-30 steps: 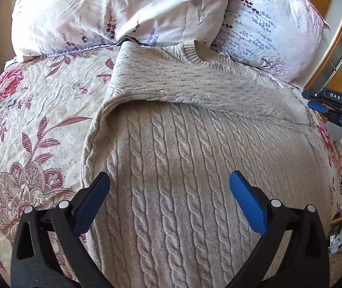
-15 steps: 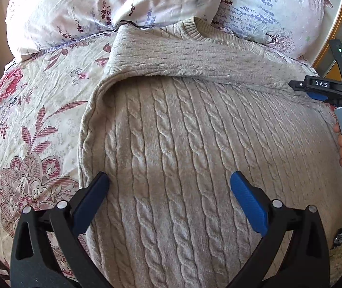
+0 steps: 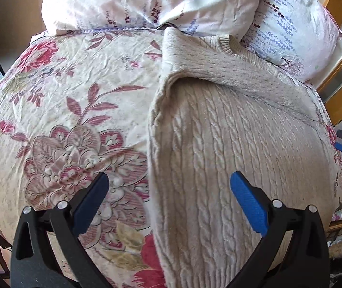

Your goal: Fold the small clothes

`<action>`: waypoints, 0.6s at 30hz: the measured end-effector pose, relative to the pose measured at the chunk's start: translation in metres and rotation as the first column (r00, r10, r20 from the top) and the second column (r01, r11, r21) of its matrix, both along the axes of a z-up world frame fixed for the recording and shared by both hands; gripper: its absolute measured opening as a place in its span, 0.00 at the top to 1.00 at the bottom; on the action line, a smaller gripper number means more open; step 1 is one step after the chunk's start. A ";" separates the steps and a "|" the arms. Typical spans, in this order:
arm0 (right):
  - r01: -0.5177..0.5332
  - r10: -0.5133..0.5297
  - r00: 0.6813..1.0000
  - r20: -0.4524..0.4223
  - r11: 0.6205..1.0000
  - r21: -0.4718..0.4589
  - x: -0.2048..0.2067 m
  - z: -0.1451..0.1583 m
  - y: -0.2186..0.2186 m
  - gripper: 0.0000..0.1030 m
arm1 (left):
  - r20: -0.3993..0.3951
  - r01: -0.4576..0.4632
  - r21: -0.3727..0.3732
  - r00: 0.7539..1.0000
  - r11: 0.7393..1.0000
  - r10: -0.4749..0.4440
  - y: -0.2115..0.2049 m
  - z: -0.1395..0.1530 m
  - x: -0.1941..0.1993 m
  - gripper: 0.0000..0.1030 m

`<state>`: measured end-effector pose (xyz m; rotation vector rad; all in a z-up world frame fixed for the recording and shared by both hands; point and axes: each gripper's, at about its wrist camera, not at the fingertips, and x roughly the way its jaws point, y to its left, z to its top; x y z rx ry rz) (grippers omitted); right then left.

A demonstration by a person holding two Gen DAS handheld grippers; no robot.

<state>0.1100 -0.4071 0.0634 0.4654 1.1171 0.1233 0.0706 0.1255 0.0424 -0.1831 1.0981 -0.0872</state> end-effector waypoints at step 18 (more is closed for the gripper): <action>-0.004 0.138 0.956 -0.257 0.887 0.462 -0.108 -0.050 0.004 0.40 | -0.155 -0.024 -0.341 0.987 0.940 -0.030 0.010 -0.013 -0.043 0.39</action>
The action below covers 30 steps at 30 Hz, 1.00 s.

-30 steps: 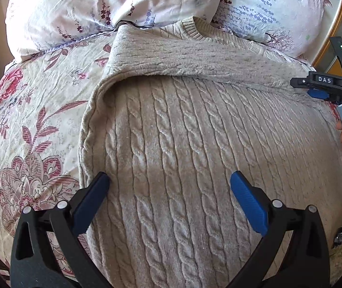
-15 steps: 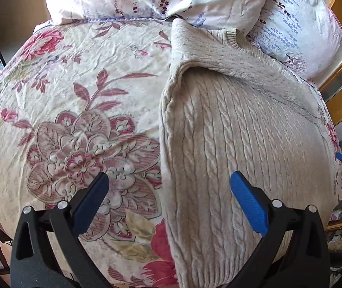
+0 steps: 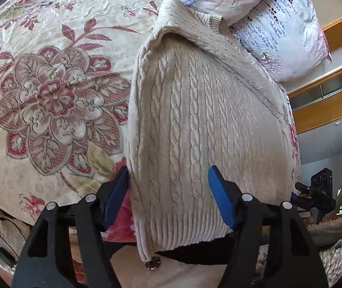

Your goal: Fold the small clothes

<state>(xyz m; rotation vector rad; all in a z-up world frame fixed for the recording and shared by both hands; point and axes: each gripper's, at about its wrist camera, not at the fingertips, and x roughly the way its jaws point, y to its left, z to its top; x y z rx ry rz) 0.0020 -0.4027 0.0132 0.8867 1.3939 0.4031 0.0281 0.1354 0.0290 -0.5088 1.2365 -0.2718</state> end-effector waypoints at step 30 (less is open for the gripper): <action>0.196 -0.217 0.861 0.460 0.976 0.093 0.162 0.093 -0.010 0.91 | 0.241 -0.086 -0.246 0.959 0.966 0.146 0.028 0.064 0.175 0.94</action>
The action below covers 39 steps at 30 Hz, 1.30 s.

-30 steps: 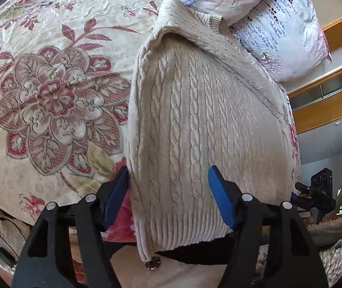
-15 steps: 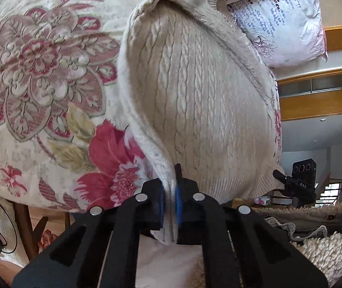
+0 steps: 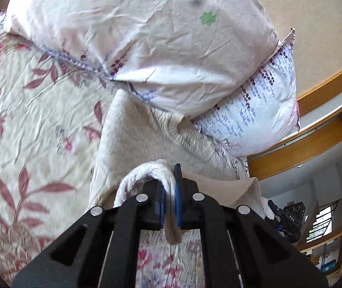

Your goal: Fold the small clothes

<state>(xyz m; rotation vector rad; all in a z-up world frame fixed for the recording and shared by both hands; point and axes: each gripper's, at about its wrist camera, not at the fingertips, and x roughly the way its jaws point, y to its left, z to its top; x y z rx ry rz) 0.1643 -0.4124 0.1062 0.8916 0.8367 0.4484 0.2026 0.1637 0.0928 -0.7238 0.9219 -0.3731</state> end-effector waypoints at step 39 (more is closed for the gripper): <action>0.282 -0.309 0.935 -0.173 0.946 -0.163 0.117 -0.042 0.011 0.15 | -0.131 -0.324 -0.098 0.941 0.941 0.311 0.025 -0.046 0.100 0.34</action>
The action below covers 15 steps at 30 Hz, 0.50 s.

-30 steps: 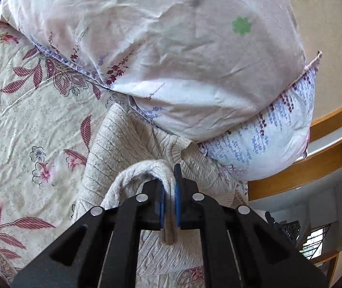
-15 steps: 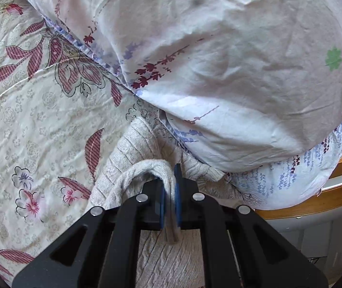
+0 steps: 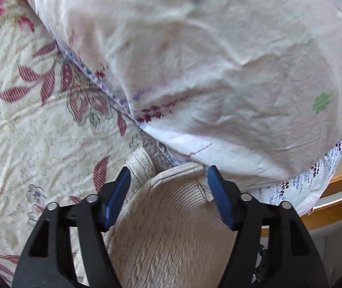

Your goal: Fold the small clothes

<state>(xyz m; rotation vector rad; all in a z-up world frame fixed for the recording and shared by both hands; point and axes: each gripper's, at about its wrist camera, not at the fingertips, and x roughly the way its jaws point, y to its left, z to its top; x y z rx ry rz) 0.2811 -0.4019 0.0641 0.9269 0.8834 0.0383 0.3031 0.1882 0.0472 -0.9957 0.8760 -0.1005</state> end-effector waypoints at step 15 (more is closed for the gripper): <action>-0.309 0.292 0.951 -0.106 0.858 -0.410 -0.012 0.000 0.090 0.12 | -0.115 0.391 0.424 0.918 0.817 -0.380 -0.117 -0.008 -0.010 0.26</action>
